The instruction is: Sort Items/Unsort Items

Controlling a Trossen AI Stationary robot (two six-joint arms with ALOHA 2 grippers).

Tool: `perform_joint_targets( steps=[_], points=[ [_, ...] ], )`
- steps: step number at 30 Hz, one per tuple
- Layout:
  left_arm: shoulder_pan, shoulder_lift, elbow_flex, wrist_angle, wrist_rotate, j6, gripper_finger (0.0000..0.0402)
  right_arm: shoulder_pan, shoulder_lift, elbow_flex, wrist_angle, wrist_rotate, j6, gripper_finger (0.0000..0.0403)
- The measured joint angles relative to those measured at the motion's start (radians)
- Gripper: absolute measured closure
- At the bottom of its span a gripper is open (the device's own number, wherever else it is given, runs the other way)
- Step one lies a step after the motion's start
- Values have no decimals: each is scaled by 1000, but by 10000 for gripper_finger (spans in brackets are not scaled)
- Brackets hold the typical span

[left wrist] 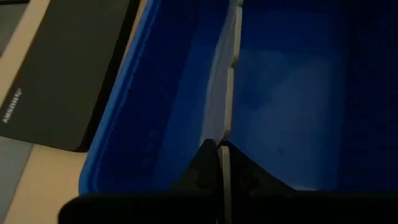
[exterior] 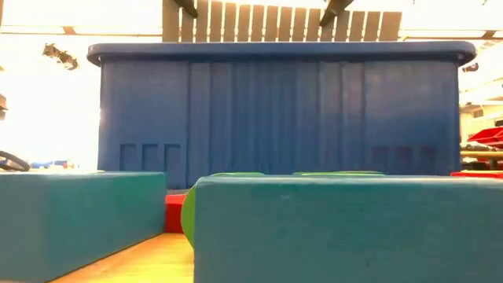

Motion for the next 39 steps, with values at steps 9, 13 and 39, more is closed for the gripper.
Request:
perform_joint_targets(
  steps=[9, 13, 39],
  points=[
    [43, 5, -3, -13, 65, -21, 399, 9, -10, -2, 0, -25, 4, 403],
    [43, 4, -3, 10, 62, -49, 399, 9, -11, 12, 1, -24, 4, 403],
    [-9, 2, -13, -57, 73, -145, 399, -18, 0, 22, -31, -188, 90, 403]
  ],
)
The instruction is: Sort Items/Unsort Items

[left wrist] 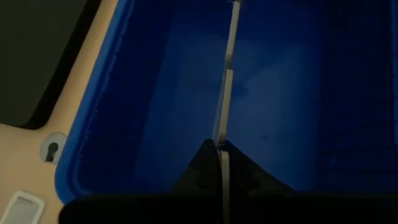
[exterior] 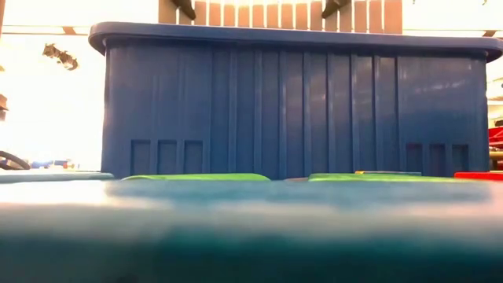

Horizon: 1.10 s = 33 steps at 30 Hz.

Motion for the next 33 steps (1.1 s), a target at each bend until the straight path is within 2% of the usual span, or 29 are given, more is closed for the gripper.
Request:
perform_joint_targets(
  steps=[7, 33],
  points=[
    [1, 1, -1, -16, -4, 0, 399, 0, 1, -61, 32, 4, -16, 403],
    [0, 2, -1, 9, 30, -35, 399, -49, 0, -19, -1, 2, -32, 403]
  ],
)
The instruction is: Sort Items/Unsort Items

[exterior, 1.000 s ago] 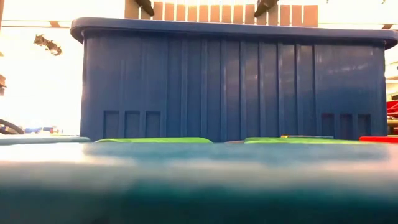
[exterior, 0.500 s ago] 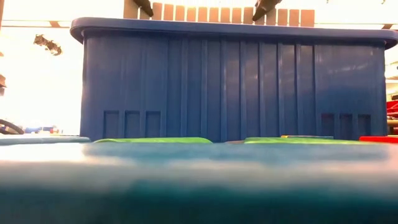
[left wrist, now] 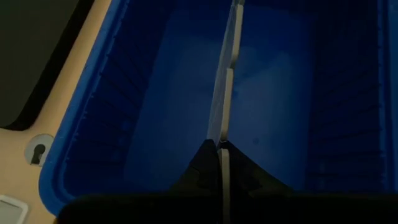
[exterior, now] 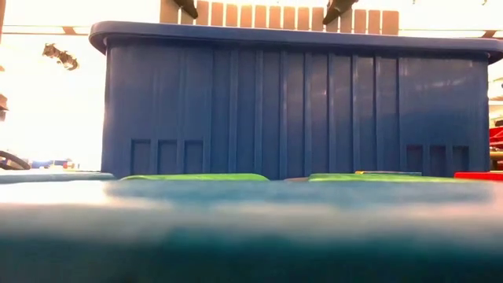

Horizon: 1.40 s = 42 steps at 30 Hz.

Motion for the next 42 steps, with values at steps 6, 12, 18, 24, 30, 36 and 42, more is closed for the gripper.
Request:
perform_joint_targets(
  steps=[6, 12, 18, 24, 30, 36, 42],
  points=[
    [-8, 0, 0, -10, -2, -15, 399, 20, -3, -1, -1, 4, 5, 403],
    [-7, 0, 0, -13, -3, -16, 399, 17, -3, 8, 0, 4, 5, 403],
    [-7, 0, 0, -21, -3, -18, 399, 22, -3, 8, 1, 2, 6, 403],
    [-7, 0, 0, -22, -3, -18, 399, 26, -3, 8, -3, -2, 14, 403],
    [-8, -1, 0, -36, -2, -19, 399, 27, 0, 8, -9, -8, 17, 403],
    [-18, -1, 0, -49, -3, -19, 399, 32, 1, 8, -10, -10, 31, 403],
    [-27, -1, 0, -59, -4, -19, 399, 50, 1, 8, -14, -11, 39, 403]
  ],
)
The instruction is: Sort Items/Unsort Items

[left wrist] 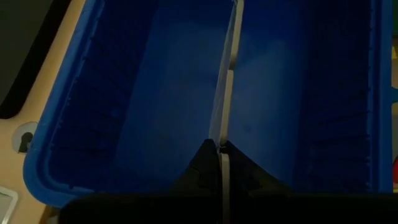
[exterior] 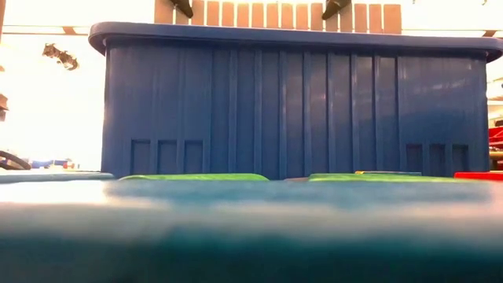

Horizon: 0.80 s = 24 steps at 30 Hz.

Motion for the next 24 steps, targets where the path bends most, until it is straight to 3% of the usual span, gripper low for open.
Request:
perform_joint_targets(
  steps=[24],
  points=[
    [0, 0, 1, -2, -61, 27, 399, 0, 2, 0, -4, -3, 2, 403]
  ],
)
